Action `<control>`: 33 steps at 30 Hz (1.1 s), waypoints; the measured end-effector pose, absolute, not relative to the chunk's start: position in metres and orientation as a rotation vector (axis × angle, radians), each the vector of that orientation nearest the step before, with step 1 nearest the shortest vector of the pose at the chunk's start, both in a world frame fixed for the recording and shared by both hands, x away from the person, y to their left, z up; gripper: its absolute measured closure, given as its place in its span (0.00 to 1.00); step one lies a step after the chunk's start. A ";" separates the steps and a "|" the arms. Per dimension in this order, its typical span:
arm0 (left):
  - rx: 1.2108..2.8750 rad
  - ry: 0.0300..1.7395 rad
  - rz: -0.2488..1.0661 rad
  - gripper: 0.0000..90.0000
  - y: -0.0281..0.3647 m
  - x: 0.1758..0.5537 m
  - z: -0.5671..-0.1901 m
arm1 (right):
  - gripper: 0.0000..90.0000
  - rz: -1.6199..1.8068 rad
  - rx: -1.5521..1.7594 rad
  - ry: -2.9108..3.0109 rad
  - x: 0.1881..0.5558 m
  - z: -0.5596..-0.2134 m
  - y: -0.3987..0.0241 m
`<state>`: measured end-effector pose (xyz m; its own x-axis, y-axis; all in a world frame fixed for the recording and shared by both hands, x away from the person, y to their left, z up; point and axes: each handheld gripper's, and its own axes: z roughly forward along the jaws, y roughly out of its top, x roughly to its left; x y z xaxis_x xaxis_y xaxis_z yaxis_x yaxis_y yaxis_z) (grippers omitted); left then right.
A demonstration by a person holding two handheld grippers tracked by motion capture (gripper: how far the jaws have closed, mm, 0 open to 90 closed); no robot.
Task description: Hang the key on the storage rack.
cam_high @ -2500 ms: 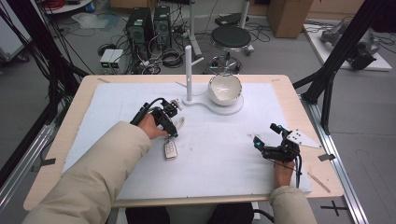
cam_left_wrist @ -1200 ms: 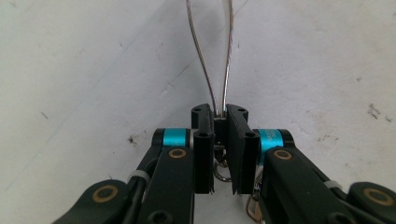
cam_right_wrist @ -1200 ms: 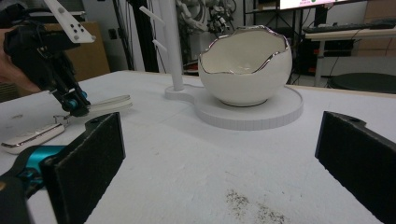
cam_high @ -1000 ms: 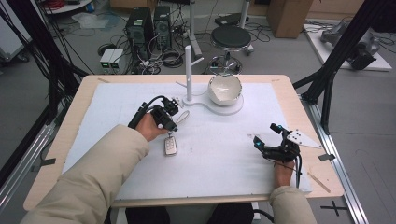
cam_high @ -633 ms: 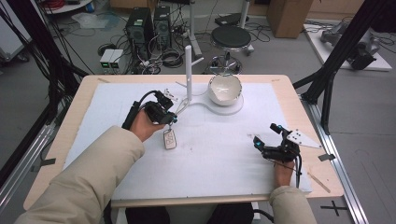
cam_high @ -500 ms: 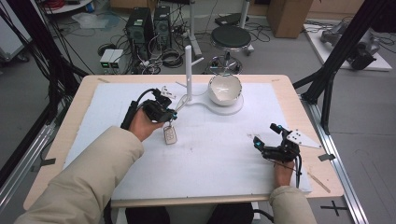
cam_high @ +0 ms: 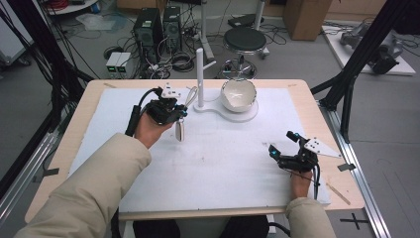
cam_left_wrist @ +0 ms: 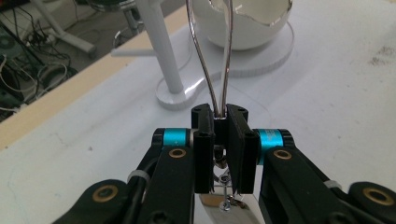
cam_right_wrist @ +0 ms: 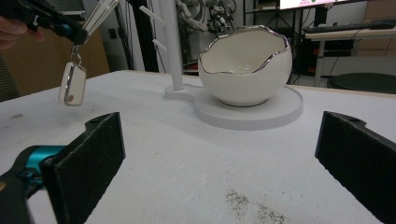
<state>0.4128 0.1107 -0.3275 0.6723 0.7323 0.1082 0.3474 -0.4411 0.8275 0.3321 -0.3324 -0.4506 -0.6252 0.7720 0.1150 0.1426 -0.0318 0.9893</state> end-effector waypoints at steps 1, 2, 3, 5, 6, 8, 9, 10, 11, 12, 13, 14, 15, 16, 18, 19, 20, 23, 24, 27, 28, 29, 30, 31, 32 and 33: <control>2.044 0.828 0.593 0.90 0.111 0.414 -0.325 | 0.01 1.703 0.960 1.765 0.332 -0.451 -0.332; 2.033 0.828 0.596 0.91 0.110 0.414 -0.323 | 0.01 1.703 0.960 1.764 0.332 -0.451 -0.332; 2.027 0.828 0.604 0.90 0.110 0.415 -0.320 | 0.01 1.705 0.961 1.764 0.332 -0.451 -0.332; 2.014 0.825 0.614 0.90 0.108 0.418 -0.316 | 0.01 1.703 0.960 1.765 0.332 -0.451 -0.332; 1.996 0.820 0.620 0.90 0.109 0.419 -0.315 | 0.01 1.703 0.960 1.765 0.332 -0.451 -0.332; 1.995 0.831 0.620 0.90 0.108 0.422 -0.314 | 0.01 1.702 0.959 1.765 0.332 -0.451 -0.332; 2.001 0.833 0.628 0.90 0.107 0.423 -0.314 | 0.01 1.704 0.960 1.765 0.332 -0.451 -0.332; 1.996 0.835 0.629 0.90 0.107 0.425 -0.314 | 0.01 1.703 0.960 1.765 0.332 -0.451 -0.332; 1.992 0.835 0.629 0.90 0.107 0.426 -0.314 | 0.01 1.703 0.959 1.765 0.332 -0.451 -0.332; 1.993 0.837 0.630 0.90 0.106 0.427 -0.314 | 0.01 1.703 0.960 1.765 0.332 -0.451 -0.332; 1.992 0.836 0.637 0.90 0.105 0.428 -0.313 | 0.01 1.703 0.960 1.765 0.332 -0.451 -0.332; 1.985 0.839 0.636 0.90 0.104 0.428 -0.314 | 0.01 1.703 0.960 1.765 0.332 -0.451 -0.332; 1.988 0.836 0.641 0.91 0.103 0.429 -0.314 | 0.01 1.702 0.959 1.765 0.332 -0.451 -0.332; 1.988 0.839 0.646 0.90 0.102 0.430 -0.315 | 0.01 1.703 0.960 1.765 0.332 -0.451 -0.332; 1.988 0.845 0.645 0.90 0.100 0.432 -0.316 | 0.01 1.703 0.960 1.765 0.332 -0.451 -0.332; 1.990 0.846 0.649 0.90 0.099 0.433 -0.317 | 0.01 1.702 0.953 1.765 0.332 -0.451 -0.332; 1.995 0.847 0.647 0.90 0.098 0.435 -0.319 | 0.01 1.702 0.952 1.765 0.332 -0.451 -0.332; 2.005 0.852 0.650 0.90 0.095 0.439 -0.323 | 0.01 1.701 0.958 1.765 0.332 -0.451 -0.332; 2.008 0.855 0.652 0.90 0.094 0.440 -0.325 | 0.01 1.703 0.960 1.765 0.332 -0.451 -0.332; 2.012 0.867 0.657 0.90 0.091 0.444 -0.329 | 0.01 1.702 0.953 1.765 0.332 -0.451 -0.332; 2.013 0.873 0.655 0.90 0.091 0.445 -0.330 | 0.01 1.702 0.953 1.765 0.332 -0.451 -0.332; 2.011 0.876 0.653 0.90 0.090 0.446 -0.331 | 0.01 1.702 0.953 1.765 0.332 -0.451 -0.332; 2.011 0.879 0.656 0.90 0.089 0.447 -0.332 | 0.01 1.703 0.953 1.764 0.332 -0.451 -0.332; 2.011 0.879 0.653 0.90 0.088 0.448 -0.333 | 0.01 1.703 0.954 1.765 0.332 -0.451 -0.332; 2.017 0.877 0.654 0.90 0.088 0.449 -0.334 | 0.01 1.703 0.959 1.765 0.332 -0.451 -0.332; 2.021 0.880 0.654 0.90 0.087 0.449 -0.335 | 0.01 1.704 0.960 1.765 0.332 -0.451 -0.332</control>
<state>0.4495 0.0870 -0.3349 0.6216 0.7724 0.1305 0.3480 -0.4215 0.8374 0.3321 -0.3323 -0.4506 -0.6252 0.7718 0.1161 0.1433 -0.0327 0.9891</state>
